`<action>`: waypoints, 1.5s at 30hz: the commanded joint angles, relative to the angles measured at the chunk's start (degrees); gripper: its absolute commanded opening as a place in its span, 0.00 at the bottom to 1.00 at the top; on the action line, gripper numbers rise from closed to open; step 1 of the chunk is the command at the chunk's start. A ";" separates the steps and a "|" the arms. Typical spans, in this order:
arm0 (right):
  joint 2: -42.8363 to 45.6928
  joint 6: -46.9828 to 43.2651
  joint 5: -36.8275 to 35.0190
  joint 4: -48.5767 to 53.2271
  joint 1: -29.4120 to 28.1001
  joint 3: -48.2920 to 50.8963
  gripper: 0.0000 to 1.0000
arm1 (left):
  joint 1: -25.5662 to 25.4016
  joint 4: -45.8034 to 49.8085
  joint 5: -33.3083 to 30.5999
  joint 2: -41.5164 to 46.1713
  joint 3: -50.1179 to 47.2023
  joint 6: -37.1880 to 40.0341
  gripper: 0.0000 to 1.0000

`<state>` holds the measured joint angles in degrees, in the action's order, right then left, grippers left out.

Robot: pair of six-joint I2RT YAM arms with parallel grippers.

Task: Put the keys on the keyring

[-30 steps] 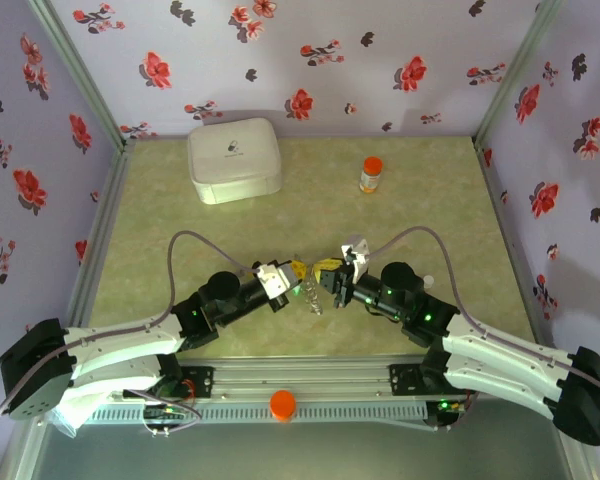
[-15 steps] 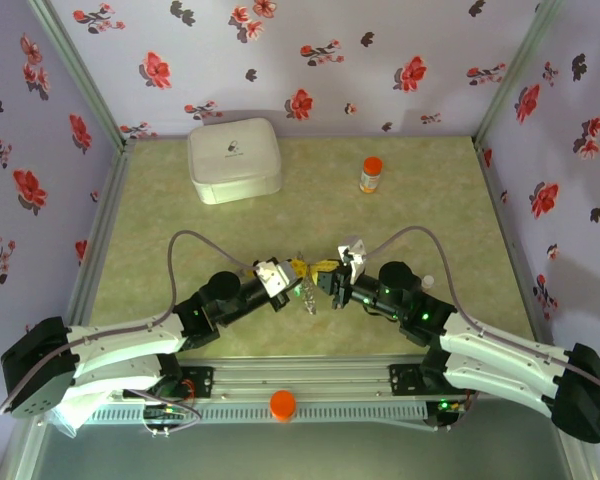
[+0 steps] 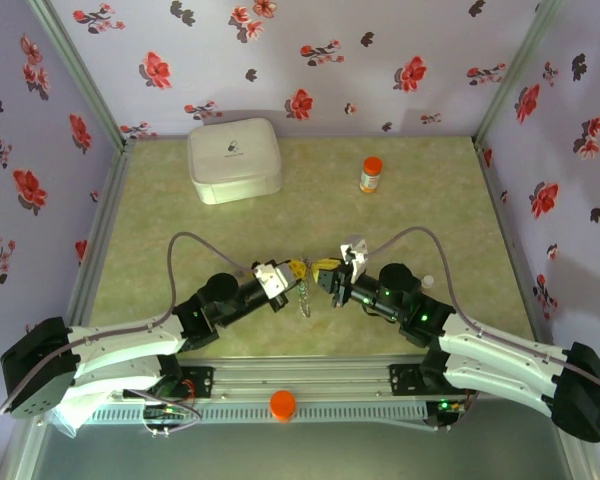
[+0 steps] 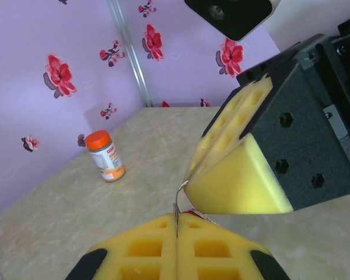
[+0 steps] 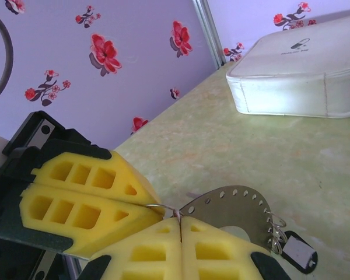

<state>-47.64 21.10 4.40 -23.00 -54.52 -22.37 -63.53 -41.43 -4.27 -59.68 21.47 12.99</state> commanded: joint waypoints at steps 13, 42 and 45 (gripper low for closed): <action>0.84 5.20 -6.02 -2.80 0.30 1.57 0.00 | -0.55 -3.23 -1.69 1.98 0.69 3.58 0.00; -3.87 6.30 2.38 -10.51 0.36 0.53 0.00 | -0.89 -5.15 -3.81 -0.35 1.11 -3.52 0.00; -4.01 6.84 1.50 -11.51 0.37 0.79 0.00 | -0.94 -5.23 -3.55 -0.37 1.01 -3.22 0.00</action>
<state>-51.48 26.65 7.07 -30.94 -54.35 -20.88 -63.92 -42.44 -8.38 -60.12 21.28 9.52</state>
